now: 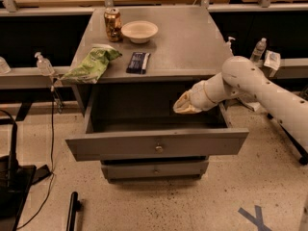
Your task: Open top drawer
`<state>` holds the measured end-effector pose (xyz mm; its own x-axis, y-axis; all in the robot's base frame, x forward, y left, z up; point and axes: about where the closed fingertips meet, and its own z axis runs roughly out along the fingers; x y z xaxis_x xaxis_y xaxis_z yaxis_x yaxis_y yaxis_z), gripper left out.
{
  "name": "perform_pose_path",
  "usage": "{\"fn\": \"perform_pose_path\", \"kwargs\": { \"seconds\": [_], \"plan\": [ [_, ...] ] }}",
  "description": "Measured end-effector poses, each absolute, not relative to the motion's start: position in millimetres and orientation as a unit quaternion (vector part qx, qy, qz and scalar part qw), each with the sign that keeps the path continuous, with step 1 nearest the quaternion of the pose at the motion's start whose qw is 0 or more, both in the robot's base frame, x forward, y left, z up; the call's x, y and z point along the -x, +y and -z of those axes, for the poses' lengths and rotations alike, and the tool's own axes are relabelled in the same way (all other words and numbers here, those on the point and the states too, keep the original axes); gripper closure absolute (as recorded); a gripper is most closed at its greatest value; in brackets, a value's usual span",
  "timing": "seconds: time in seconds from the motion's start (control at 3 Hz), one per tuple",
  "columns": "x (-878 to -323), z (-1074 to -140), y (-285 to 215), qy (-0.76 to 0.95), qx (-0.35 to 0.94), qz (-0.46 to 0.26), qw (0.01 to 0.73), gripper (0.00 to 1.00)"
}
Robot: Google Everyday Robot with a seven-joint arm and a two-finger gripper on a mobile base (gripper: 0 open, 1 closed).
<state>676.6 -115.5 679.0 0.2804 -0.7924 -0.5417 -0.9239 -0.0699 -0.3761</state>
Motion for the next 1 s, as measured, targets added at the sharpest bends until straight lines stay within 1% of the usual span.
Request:
{"fn": "perform_pose_path", "kwargs": {
  "seconds": [0.33,1.0],
  "plan": [
    [-686,-661,-102,0.6,0.724,-0.104,0.325,1.0],
    [-667,-649,-98,0.604,0.727,-0.111,0.306,1.0]
  ]
}}
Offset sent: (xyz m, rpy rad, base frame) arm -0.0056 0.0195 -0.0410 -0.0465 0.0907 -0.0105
